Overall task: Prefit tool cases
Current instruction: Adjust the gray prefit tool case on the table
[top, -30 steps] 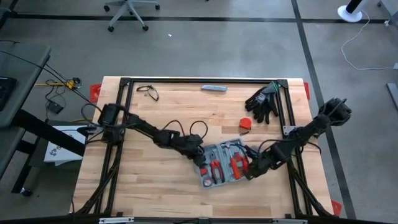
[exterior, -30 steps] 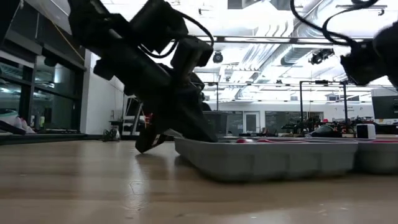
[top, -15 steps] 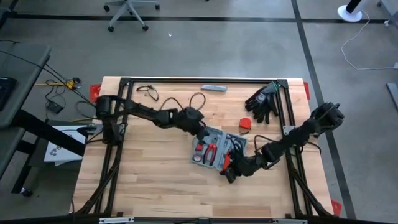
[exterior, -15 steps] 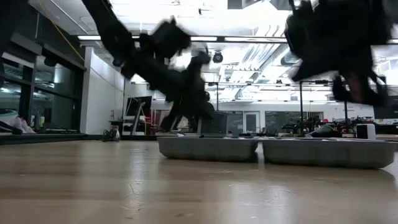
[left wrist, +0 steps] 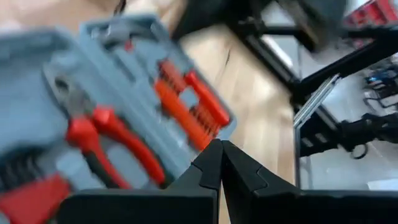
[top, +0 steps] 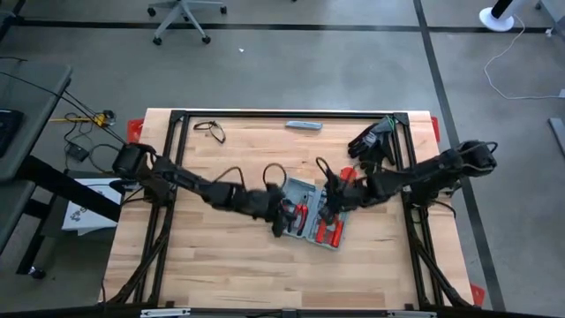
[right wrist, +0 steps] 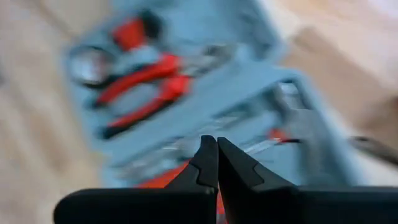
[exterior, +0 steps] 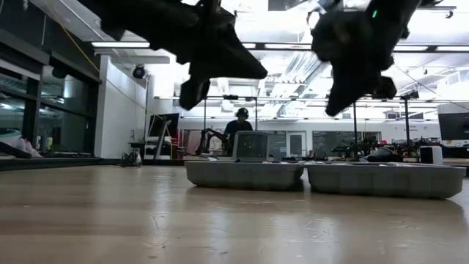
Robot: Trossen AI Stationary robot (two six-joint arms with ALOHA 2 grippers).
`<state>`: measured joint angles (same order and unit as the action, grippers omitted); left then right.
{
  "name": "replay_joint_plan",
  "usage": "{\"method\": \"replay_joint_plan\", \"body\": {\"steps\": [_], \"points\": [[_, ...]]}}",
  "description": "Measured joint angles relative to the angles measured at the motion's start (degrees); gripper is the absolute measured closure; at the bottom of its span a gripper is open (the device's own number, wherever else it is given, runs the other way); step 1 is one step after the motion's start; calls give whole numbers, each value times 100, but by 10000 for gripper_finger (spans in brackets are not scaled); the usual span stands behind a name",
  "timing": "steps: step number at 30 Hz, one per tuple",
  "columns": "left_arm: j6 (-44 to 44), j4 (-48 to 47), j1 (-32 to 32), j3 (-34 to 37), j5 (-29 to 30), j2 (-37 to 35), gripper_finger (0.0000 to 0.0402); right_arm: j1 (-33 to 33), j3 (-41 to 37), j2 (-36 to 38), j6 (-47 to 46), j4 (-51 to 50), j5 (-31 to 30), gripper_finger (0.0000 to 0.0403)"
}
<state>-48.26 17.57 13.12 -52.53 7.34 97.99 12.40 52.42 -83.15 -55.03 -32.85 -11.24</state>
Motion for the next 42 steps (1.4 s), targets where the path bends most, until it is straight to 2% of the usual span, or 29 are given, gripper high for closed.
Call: {"method": "replay_joint_plan", "body": {"steps": [4, 10, 14, 18, 21, 26, 31, 35, 42], "points": [[-448, -287, 305, 2, 282, 380, 402, -669, 0, -18, 557, -558, 83, 403], [-973, -977, 461, 2, 98, 762, 402, -1532, -85, -20, 1309, -639, 393, 403], [-937, -1536, 458, -26, -33, 692, 401, -1879, -339, -35, 1415, -609, 648, 403], [-531, -2069, 380, -24, 2, 512, 402, -1984, -754, -44, 1389, -218, 1331, 403], [-282, -2462, 212, -13, 78, 345, 402, -1815, -1097, -46, 1042, 269, 1831, 403], [169, -3129, -157, -4, 227, 106, 402, -1155, -1334, -35, 238, 862, 1876, 403], [667, -3301, -568, -4, 347, 90, 402, -491, -1351, -48, -425, 1330, 1829, 403], [904, -3225, -801, -8, 240, 97, 402, -9, -1333, -48, -926, 1887, 1435, 403], [959, -3299, -956, 12, -148, -259, 401, 757, -1333, 25, -1809, 1868, 593, 403]]}}
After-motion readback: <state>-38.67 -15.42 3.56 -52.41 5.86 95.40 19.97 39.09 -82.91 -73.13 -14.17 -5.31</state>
